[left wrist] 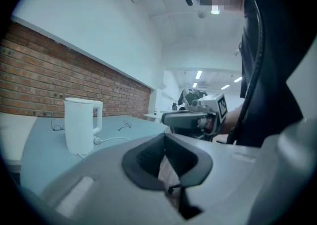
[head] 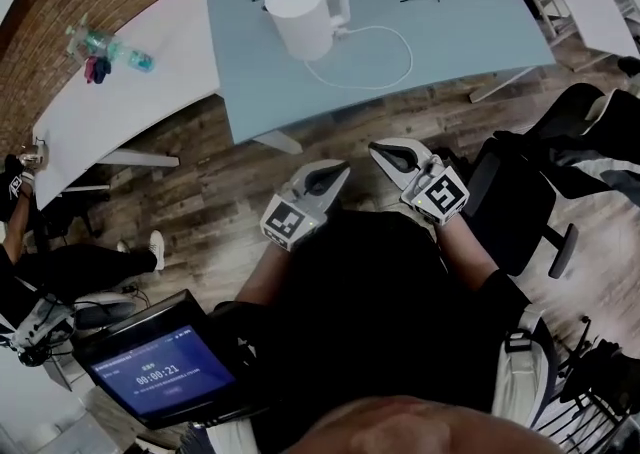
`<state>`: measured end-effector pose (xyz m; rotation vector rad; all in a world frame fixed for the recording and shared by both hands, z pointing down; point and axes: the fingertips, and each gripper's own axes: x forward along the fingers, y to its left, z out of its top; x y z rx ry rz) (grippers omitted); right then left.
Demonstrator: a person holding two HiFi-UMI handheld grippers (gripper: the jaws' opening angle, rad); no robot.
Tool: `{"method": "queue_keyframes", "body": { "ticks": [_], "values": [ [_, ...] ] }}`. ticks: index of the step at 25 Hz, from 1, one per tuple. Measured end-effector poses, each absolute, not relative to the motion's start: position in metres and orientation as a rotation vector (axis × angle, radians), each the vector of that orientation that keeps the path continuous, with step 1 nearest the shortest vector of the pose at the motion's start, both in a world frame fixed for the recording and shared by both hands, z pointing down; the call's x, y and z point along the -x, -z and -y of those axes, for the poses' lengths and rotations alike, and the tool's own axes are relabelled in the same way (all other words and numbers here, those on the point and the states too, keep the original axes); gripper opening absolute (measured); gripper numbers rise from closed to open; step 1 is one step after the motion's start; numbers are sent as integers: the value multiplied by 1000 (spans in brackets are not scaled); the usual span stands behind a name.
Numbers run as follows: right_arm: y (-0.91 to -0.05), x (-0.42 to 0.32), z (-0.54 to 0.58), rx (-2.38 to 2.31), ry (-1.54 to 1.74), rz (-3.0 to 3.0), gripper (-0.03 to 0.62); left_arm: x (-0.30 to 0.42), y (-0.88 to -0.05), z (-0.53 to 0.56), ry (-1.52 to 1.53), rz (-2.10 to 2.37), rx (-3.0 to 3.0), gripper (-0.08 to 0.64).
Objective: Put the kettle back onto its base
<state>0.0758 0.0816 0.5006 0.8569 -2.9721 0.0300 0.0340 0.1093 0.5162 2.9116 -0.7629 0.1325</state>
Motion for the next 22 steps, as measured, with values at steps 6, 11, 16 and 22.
{"method": "queue_keyframes", "body": {
  "ticks": [6, 11, 16, 22],
  "values": [
    [-486, -78, -94, -893, -65, 2971, 5, -36, -506, -107, -125, 725, -2947, 2],
    [-485, -78, -91, -950, -71, 2954, 5, -17, -505, -105, -192, 711, -2964, 2],
    [-487, -57, -90, -922, -54, 2956, 5, 2, -507, -103, -185, 721, -2944, 2],
    [-484, -35, -78, -916, -84, 2968, 4, 9, -495, -91, -134, 704, -2969, 2]
  ]
}}
